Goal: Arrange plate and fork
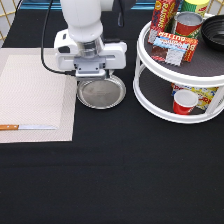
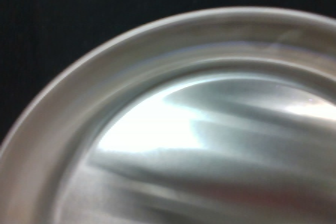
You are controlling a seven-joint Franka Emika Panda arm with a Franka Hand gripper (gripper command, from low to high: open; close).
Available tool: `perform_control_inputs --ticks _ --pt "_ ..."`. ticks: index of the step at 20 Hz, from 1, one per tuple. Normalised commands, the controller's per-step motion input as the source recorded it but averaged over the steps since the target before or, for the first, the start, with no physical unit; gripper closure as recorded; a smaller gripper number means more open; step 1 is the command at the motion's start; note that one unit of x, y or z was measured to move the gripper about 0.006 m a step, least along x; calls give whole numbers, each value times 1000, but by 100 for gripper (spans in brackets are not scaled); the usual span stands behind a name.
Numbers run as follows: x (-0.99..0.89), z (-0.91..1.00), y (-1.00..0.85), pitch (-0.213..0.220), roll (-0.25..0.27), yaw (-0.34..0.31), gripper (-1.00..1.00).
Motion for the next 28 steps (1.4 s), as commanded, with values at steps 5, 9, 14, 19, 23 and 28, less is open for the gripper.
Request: perform_control_inputs --ticks 5,9,14,19,23,28 --pt "174 -283 82 0 0 0 -100" --pt "184 -225 -16 0 0 -1 -100" --pt "442 -28 -9 16 -1 -14 -100" --pt "558 0 -42 48 0 -19 -100" --pt "455 0 -178 38 0 -28 -100" --pt "283 34 -362 35 0 -30 -100"
